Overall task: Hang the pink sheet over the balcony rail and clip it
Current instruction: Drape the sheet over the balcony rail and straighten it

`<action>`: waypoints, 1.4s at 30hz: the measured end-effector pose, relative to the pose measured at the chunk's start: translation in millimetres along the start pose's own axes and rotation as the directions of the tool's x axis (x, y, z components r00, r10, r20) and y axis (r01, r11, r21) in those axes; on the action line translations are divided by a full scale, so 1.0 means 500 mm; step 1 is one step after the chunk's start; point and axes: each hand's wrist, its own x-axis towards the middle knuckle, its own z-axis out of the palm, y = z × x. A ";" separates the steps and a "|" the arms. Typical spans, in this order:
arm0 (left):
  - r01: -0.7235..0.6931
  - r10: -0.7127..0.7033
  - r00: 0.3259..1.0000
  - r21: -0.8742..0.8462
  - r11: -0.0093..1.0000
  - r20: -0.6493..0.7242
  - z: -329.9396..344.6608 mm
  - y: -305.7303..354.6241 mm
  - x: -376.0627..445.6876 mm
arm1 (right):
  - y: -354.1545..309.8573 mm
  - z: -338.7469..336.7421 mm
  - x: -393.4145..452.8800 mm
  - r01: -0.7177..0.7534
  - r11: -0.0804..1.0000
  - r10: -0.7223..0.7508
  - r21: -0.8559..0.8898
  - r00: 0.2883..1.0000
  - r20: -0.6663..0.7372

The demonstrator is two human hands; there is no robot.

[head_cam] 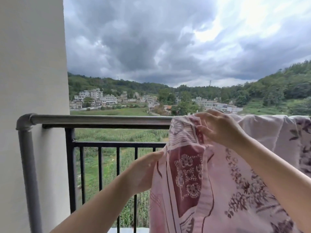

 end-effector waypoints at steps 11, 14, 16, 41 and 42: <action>0.119 -0.118 0.940 -0.017 0.993 -0.321 0.013 -0.054 0.023 | -0.048 0.025 0.082 0.202 0.979 -0.199 0.010 0.953 0.228; 0.234 -0.141 0.883 0.161 0.959 -0.447 0.005 -0.024 -0.002 | -0.048 0.028 0.078 0.384 0.920 -0.366 -0.071 0.911 0.192; 0.261 0.073 0.790 0.442 0.858 -0.609 0.006 0.016 -0.012 | -0.041 0.030 0.085 0.325 0.942 -0.318 -0.084 0.944 0.084; 0.190 0.390 0.868 0.518 -0.834 0.309 0.047 0.018 0.303 | 0.247 0.021 -0.160 -0.366 0.885 0.350 -0.286 0.930 -0.109; 0.168 0.396 0.864 0.561 -0.810 0.313 0.056 0.010 0.305 | 0.243 0.013 -0.147 -0.416 0.883 0.404 -0.216 0.909 -0.102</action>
